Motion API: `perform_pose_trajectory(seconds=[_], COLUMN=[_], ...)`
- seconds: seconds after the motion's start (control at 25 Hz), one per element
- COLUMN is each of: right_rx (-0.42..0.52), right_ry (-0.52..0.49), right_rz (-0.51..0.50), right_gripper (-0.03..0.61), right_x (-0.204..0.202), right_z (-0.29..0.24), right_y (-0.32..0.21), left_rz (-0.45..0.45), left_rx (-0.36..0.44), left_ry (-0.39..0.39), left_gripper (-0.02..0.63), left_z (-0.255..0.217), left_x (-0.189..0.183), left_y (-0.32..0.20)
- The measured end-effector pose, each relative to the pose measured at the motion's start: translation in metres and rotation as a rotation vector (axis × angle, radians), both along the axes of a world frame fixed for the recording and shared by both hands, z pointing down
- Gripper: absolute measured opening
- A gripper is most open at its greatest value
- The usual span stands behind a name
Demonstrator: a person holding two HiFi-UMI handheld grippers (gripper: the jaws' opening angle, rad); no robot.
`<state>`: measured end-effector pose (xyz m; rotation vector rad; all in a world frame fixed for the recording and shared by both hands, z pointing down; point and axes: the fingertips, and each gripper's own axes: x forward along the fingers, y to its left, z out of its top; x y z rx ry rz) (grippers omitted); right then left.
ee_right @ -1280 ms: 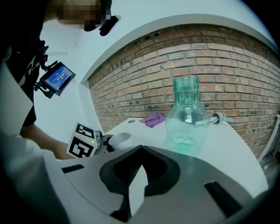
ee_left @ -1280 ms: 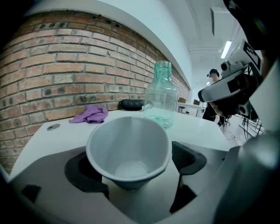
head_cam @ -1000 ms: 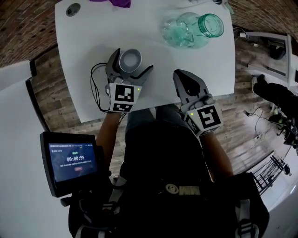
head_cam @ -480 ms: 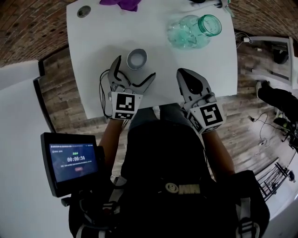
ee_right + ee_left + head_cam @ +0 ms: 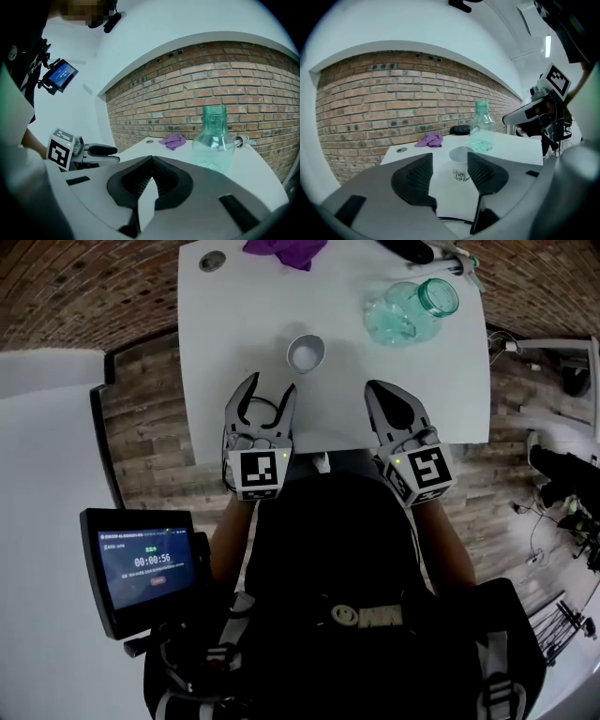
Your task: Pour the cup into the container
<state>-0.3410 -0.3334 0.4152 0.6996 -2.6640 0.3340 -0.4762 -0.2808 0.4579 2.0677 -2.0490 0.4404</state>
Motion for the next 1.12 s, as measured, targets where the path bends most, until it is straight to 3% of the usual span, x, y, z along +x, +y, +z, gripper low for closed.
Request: perform_pose_trajectory(seconds=[0.04, 0.08, 0.12, 0.52, 0.72, 0.92, 1.12], right_rx=[0.001, 0.007, 0.016, 0.042, 0.049, 0.061, 0.097], right_ry=[-0.002, -0.009, -0.020, -0.066, -0.088, -0.120, -0.166], right_rz=[-0.008, -0.013, -0.018, -0.098, -0.107, -0.112, -0.113], right_gripper=[-0.005, -0.005, -0.005, -0.005, -0.005, -0.005, -0.005], right_x=[-0.003, -0.006, -0.009, -0.025, -0.012, 0.014, 0.096], right_z=[-0.001, -0.003, -0.007, -0.018, -0.024, -0.033, -0.042], right_y=[0.002, 0.003, 0.003, 0.016, 0.031, 0.049, 0.085], left_rz=[-0.041, -0.080, -0.107, -0.177, -0.164, -0.155, -0.197], left_rx=[0.018, 0.038, 0.056, 0.074, 0.090, 0.118, 0.162], left_ry=[0.002, 0.001, -0.001, 0.002, -0.002, -0.037, -0.107], left_gripper=[0.198, 0.030, 0.003, 0.002, 0.003, 0.002, 0.003], left_z=[-0.006, -0.012, -0.017, -0.039, -0.049, -0.068, -0.093], left_x=[-0.007, -0.013, -0.018, -0.014, 0.007, 0.038, 0.118], left_y=[0.007, 0.012, 0.017, 0.038, 0.050, 0.064, 0.106])
